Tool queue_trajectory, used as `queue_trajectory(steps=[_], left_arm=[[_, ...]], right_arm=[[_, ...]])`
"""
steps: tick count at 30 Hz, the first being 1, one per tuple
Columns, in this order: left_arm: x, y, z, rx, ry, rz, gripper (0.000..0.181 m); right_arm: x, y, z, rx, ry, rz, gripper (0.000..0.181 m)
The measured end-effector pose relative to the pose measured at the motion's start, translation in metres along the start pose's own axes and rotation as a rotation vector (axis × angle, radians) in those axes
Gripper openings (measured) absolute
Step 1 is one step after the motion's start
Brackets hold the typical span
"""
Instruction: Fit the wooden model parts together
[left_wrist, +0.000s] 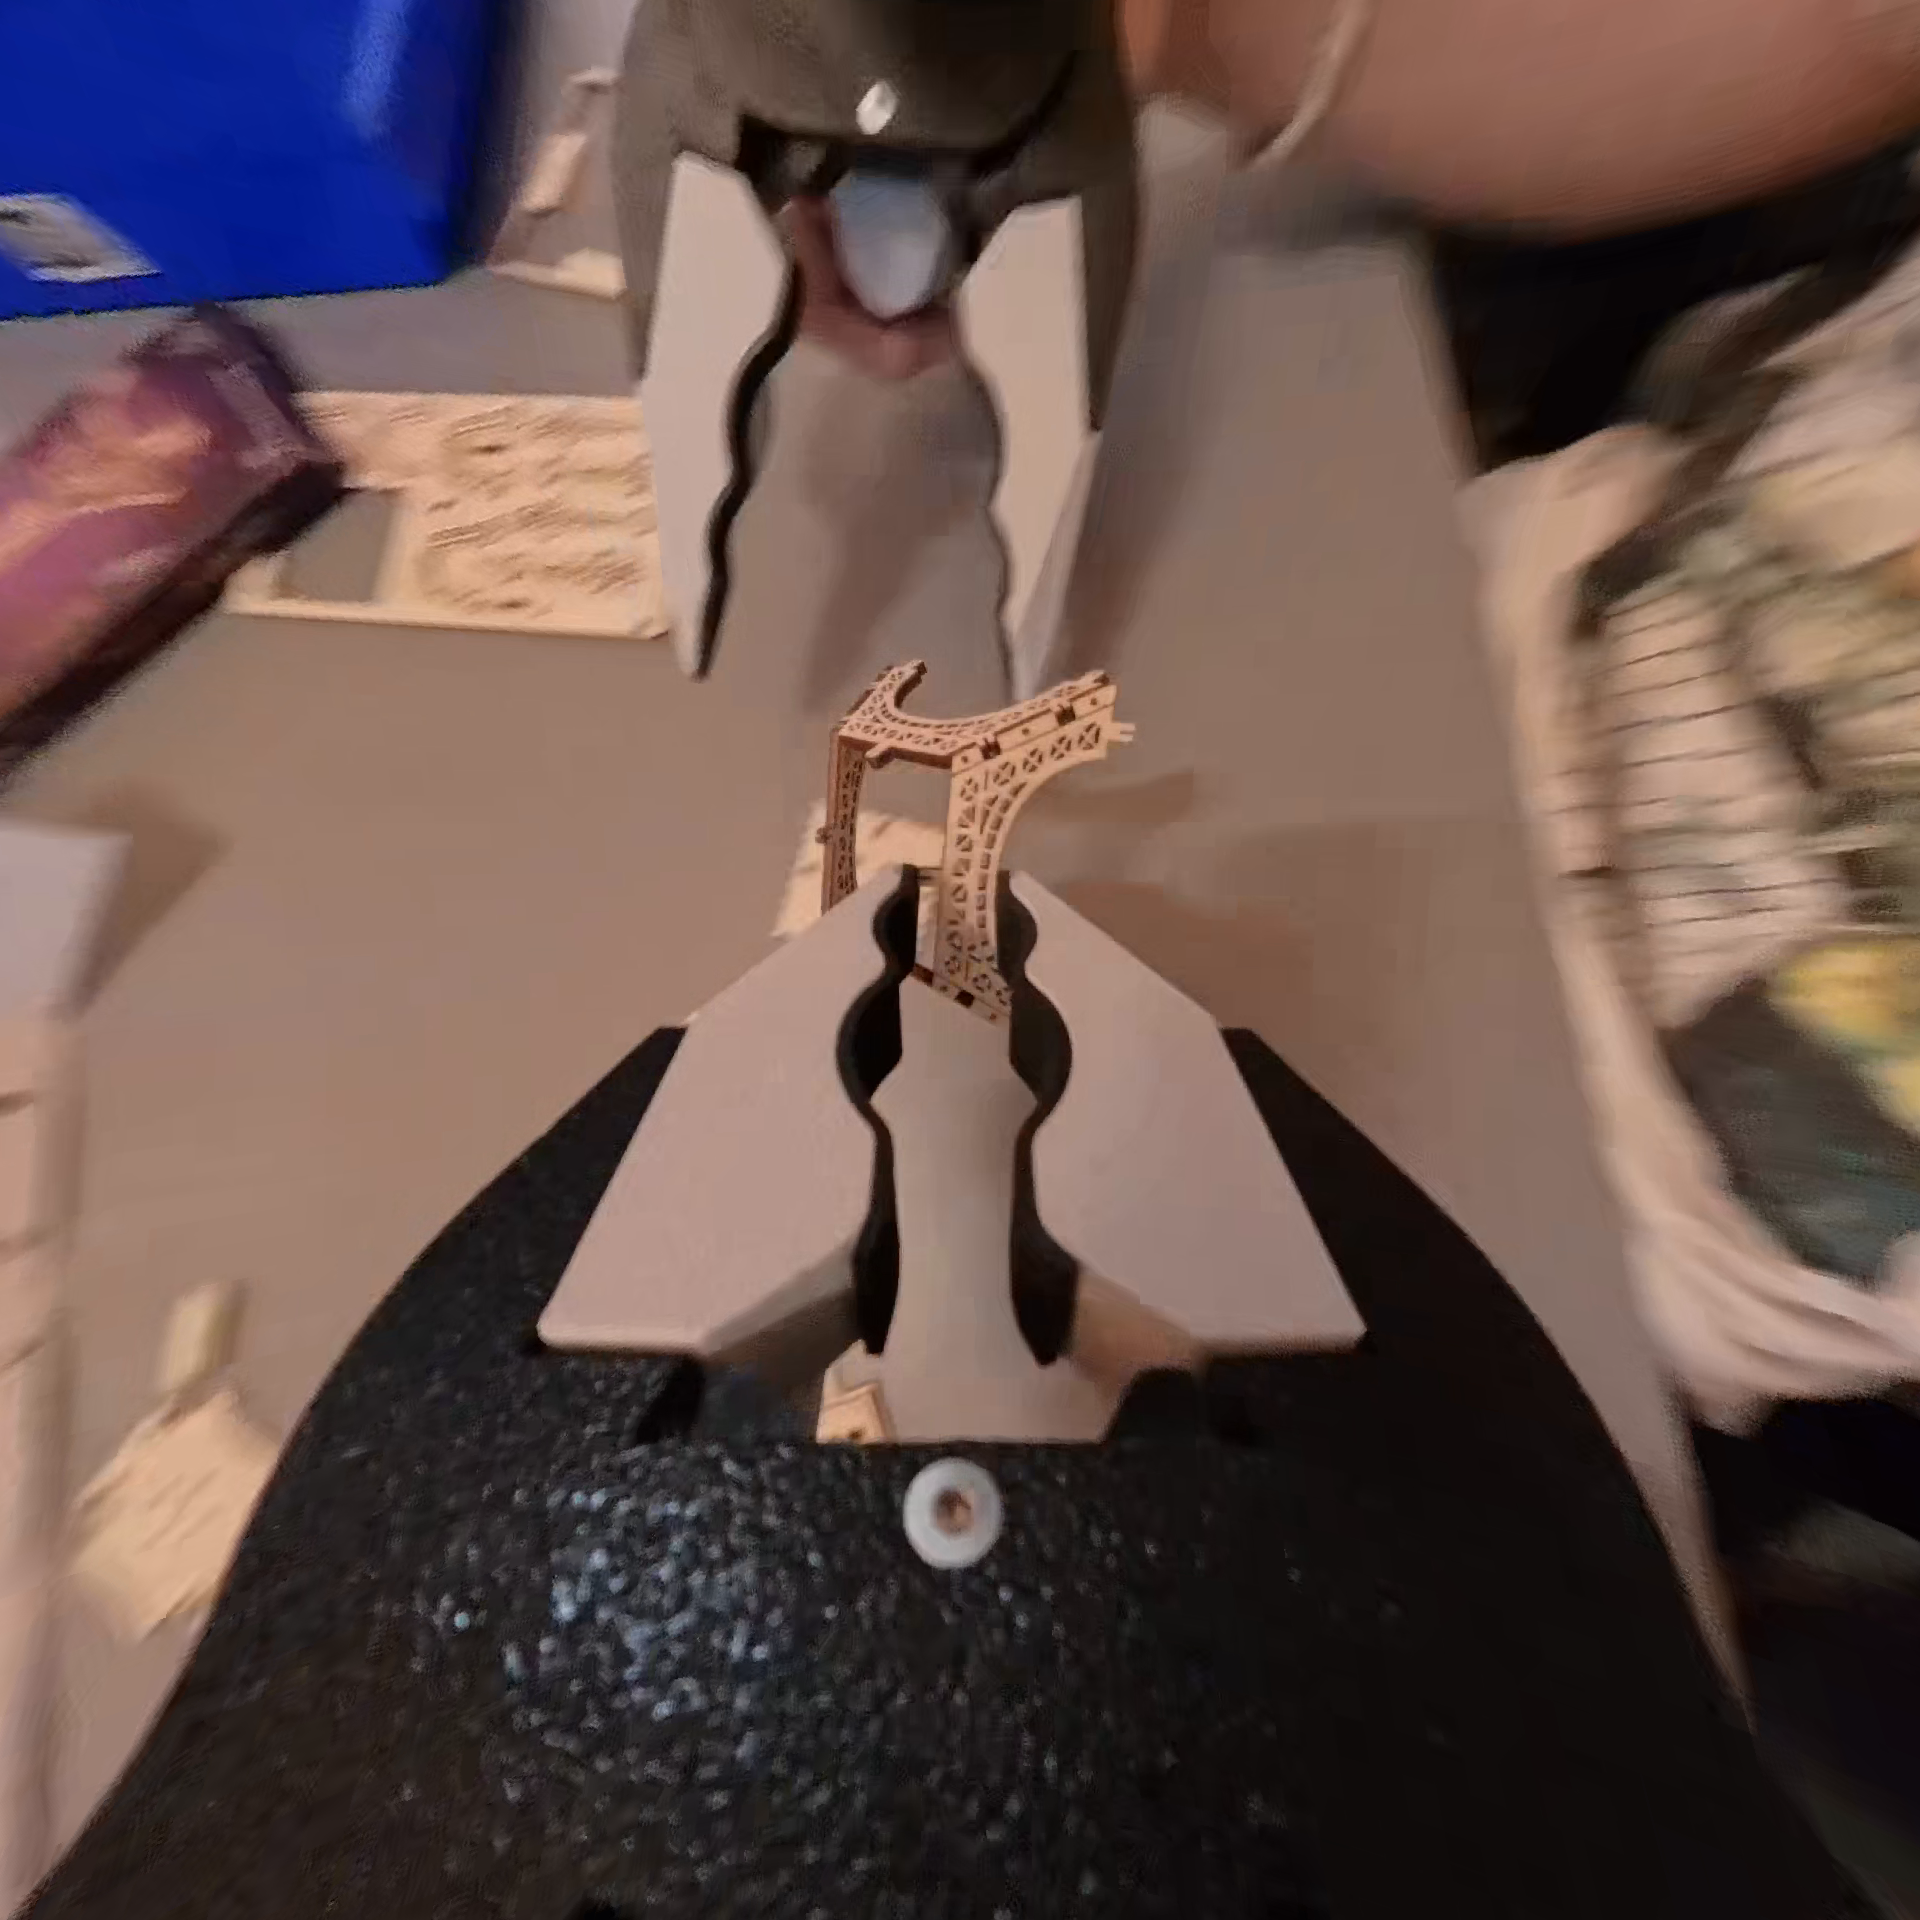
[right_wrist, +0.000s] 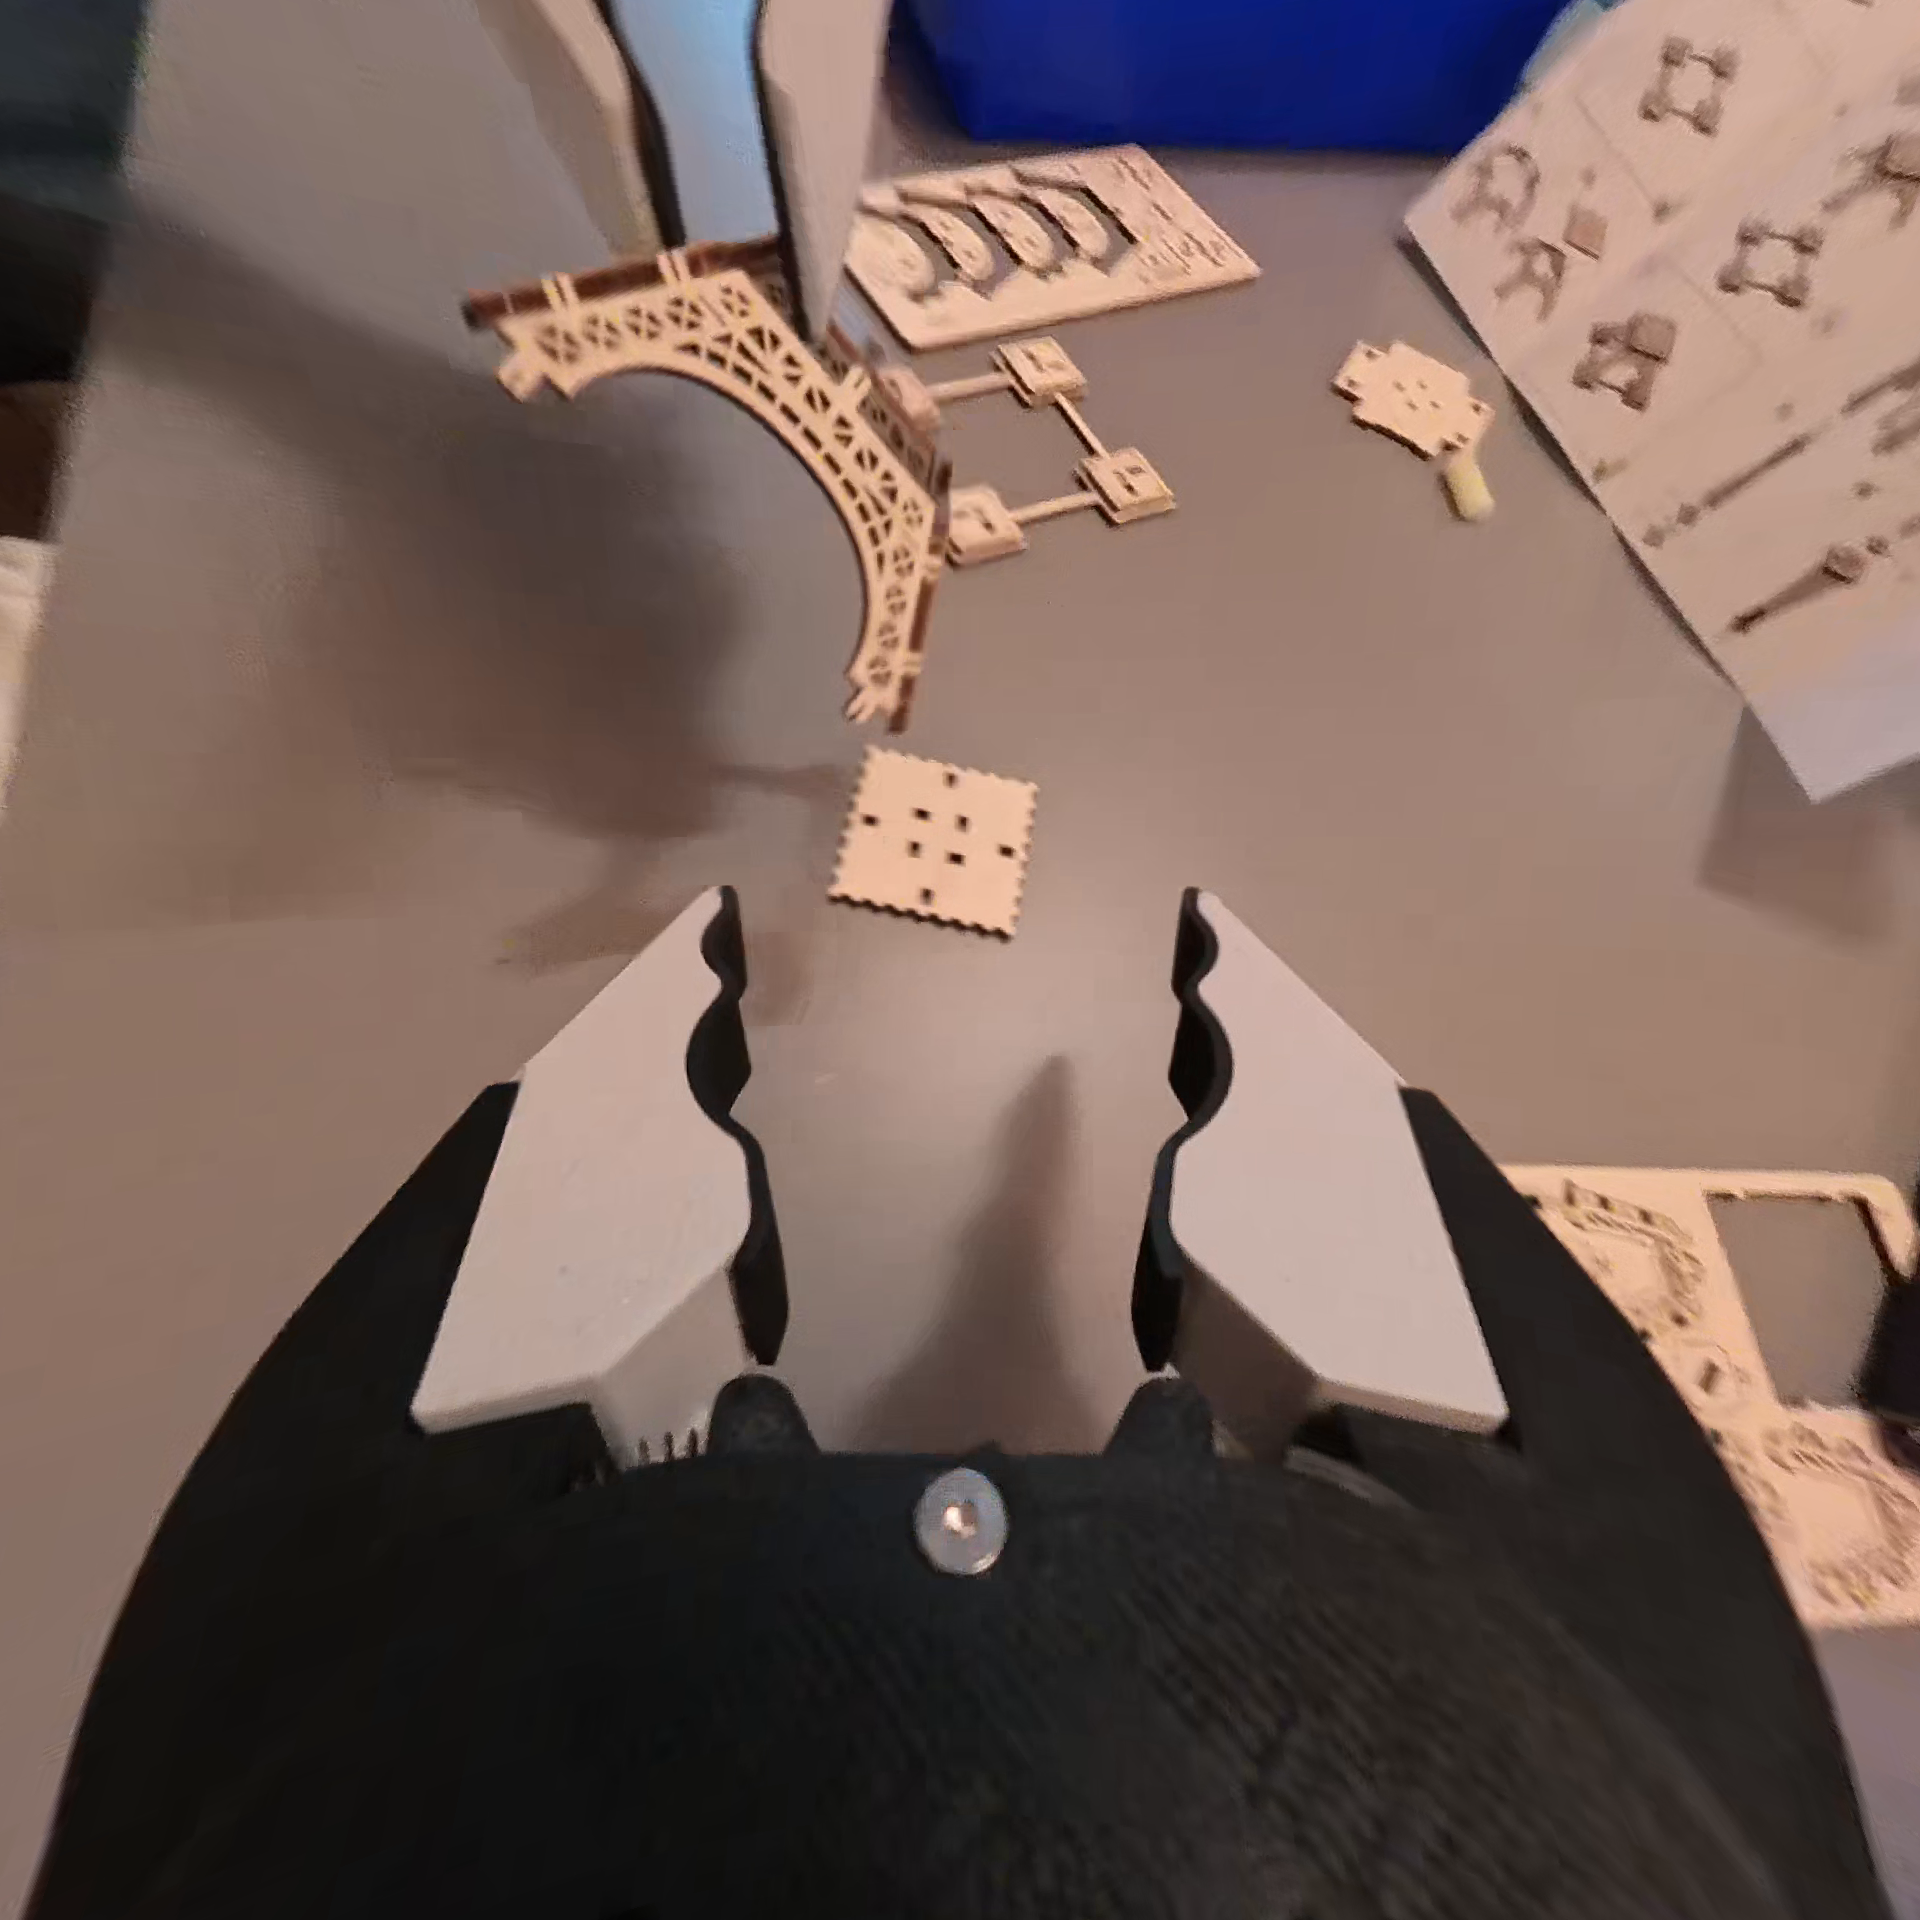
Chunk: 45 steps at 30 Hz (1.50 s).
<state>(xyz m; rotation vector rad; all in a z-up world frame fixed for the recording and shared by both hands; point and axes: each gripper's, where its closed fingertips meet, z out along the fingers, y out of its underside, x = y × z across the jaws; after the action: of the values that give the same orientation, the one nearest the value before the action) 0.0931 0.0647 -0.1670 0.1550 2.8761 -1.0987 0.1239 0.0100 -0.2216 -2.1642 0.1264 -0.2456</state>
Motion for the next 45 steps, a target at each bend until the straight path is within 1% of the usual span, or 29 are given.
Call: queue_trajectory(steps=[1, 3, 5, 7, 10, 13, 14, 17, 20, 22, 23, 26, 28, 29, 31, 32, 33, 34, 36, 37, 39, 41, 42, 44, 45], left_arm=[[0.006, -0.007, -0.002, 0.029, 0.137, -0.051, 0.011], [0.014, -0.013, -0.006, 0.036, 0.418, -0.138, 0.011], [0.013, -0.012, -0.003, 0.02, 0.61, -0.178, 0.011], [0.013, -0.01, 0.004, 0.002, 0.799, -0.22, 0.011], [0.006, -0.005, 0.019, -0.052, 0.987, -0.311, 0.011], [0.0, 0.009, 0.031, -0.16, 1.083, -0.361, 0.011], [-0.004, 0.01, 0.034, -0.181, 1.095, -0.376, 0.011], [-0.017, 0.016, 0.049, -0.24, 1.064, -0.411, 0.011], [-0.023, 0.024, 0.055, -0.308, 1.061, -0.438, 0.011], [-0.031, 0.033, 0.062, -0.372, 1.011, -0.44, 0.013], [-0.035, 0.036, 0.065, -0.391, 0.98, -0.441, 0.017], [-0.043, 0.037, 0.07, -0.396, 0.91, -0.402, 0.025], [-0.049, 0.043, 0.071, -0.411, 0.838, -0.363, 0.037], [-0.053, 0.046, 0.072, -0.415, 0.793, -0.34, 0.04], [-0.061, 0.046, 0.07, -0.37, 0.718, -0.301, 0.044], [-0.066, 0.043, 0.069, -0.338, 0.667, -0.295, 0.047], [-0.073, 0.042, 0.068, -0.314, 0.594, -0.297, 0.045], [-0.08, 0.039, 0.066, -0.284, 0.508, -0.291, 0.041], [-0.081, 0.025, 0.059, -0.197, 0.36, -0.26, 0.034], [-0.075, 0.018, 0.055, -0.167, 0.302, -0.259, 0.03], [-0.049, 0.01, 0.051, -0.146, 0.239, -0.245, 0.022], [-0.029, 0.016, 0.059, -0.21, 0.125, -0.215, 0.015], [-0.024, 0.022, 0.064, -0.255, 0.048, -0.186, 0.012], [-0.021, 0.028, 0.073, -0.308, -0.085, -0.12, 0.012], [-0.025, 0.031, 0.076, -0.325, -0.153, -0.108, 0.012]], right_arm=[[-0.003, -0.004, -0.003, 0.036, -0.03, 0.014, 0.081], [-0.011, -0.01, -0.009, 0.081, -0.101, 0.047, 0.082], [-0.017, -0.014, -0.013, 0.128, -0.139, 0.061, 0.08], [-0.021, -0.012, -0.012, 0.143, -0.164, 0.074, 0.08], [-0.018, -0.003, -0.006, 0.117, -0.149, 0.088, 0.078], [-0.02, -0.001, -0.002, 0.116, -0.159, 0.085, 0.077], [-0.019, 0.0, 0.0, 0.106, -0.154, 0.081, 0.077], [-0.017, 0.005, 0.003, 0.093, -0.156, 0.073, 0.079], [-0.011, 0.003, 0.007, 0.11, -0.119, 0.068, 0.078], [-0.012, 0.004, 0.009, 0.102, -0.118, 0.048, 0.077], [-0.012, 0.005, 0.011, 0.093, -0.11, 0.034, 0.077], [-0.015, 0.008, 0.014, 0.064, -0.107, 0.007, 0.075], [-0.017, 0.007, 0.016, 0.06, -0.112, -0.006, 0.072], [-0.018, 0.006, 0.017, 0.063, -0.11, -0.015, 0.069], [-0.019, 0.005, 0.019, 0.06, -0.107, -0.025, 0.067], [-0.019, 0.006, 0.02, 0.055, -0.105, -0.028, 0.065], [-0.019, 0.005, 0.021, 0.053, -0.099, -0.034, 0.062], [-0.018, 0.006, 0.021, 0.051, -0.082, -0.043, 0.06], [-0.012, 0.007, 0.02, 0.037, -0.041, -0.057, 0.055], [-0.01, 0.006, 0.017, 0.031, -0.022, -0.069, 0.053], [-0.005, 0.004, 0.011, 0.036, 0.012, -0.089, 0.052], [-0.003, 0.004, 0.004, 0.024, 0.0, -0.075, 0.053], [0.001, 0.006, 0.001, 0.02, 0.009, -0.068, 0.053], [0.009, 0.012, -0.003, 0.0, 0.011, -0.039, 0.056], [0.014, 0.016, -0.003, -0.014, 0.015, -0.018, 0.058]])
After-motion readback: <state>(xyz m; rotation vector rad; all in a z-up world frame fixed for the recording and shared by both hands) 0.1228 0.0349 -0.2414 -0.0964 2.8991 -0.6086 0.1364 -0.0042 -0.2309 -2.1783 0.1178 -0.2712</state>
